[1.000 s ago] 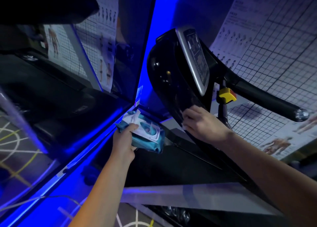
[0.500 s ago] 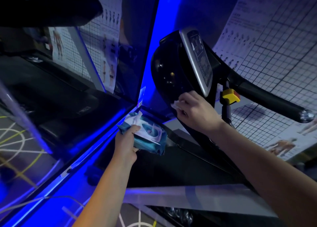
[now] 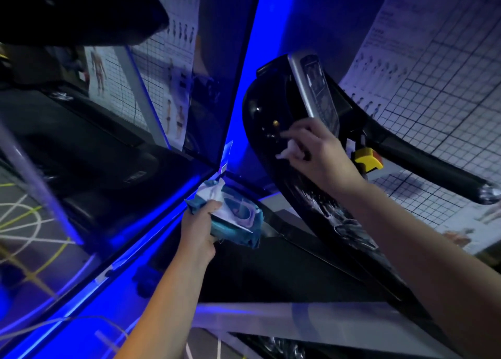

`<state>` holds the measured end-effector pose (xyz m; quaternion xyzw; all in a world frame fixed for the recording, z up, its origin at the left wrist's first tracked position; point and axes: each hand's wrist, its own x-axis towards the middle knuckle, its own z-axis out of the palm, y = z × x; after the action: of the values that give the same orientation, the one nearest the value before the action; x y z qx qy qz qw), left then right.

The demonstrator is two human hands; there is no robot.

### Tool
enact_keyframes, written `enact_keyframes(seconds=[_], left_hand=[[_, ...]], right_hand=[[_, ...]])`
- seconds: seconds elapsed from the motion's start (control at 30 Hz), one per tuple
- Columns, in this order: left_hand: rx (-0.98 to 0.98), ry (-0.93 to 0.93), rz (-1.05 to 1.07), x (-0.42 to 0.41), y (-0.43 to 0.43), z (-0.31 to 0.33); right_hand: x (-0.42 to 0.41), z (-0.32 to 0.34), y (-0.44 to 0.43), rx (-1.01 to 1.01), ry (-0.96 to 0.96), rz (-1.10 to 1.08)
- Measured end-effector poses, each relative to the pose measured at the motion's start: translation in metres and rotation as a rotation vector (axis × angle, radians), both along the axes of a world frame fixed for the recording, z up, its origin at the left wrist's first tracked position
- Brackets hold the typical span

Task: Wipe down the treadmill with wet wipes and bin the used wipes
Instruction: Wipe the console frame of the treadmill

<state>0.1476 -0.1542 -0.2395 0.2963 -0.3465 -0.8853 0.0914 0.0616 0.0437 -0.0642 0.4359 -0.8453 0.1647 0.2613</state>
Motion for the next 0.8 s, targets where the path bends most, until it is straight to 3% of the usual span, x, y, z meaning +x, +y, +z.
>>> enact_keyframes(seconds=[0.13, 0.5, 0.6, 0.7, 0.8], left_hand=[[-0.001, -0.006, -0.004, 0.000, 0.004, 0.001], [0.003, -0.007, 0.003, -0.001, 0.000, 0.001], [0.008, -0.019, 0.010, -0.001, 0.000, 0.000], [0.000, -0.012, -0.014, 0.000, 0.004, 0.000], [-0.019, 0.007, -0.029, 0.004, 0.010, -0.001]], right_hand=[[-0.026, 0.000, -0.016, 0.050, -0.002, 0.009], [0.013, -0.032, 0.074, 0.715, -0.161, 0.155], [0.021, -0.008, 0.058, 0.561, -0.246, 0.194], [0.012, 0.005, 0.026, 0.361, -0.143, 0.173], [-0.005, -0.008, 0.011, 0.501, 0.000, 0.162]])
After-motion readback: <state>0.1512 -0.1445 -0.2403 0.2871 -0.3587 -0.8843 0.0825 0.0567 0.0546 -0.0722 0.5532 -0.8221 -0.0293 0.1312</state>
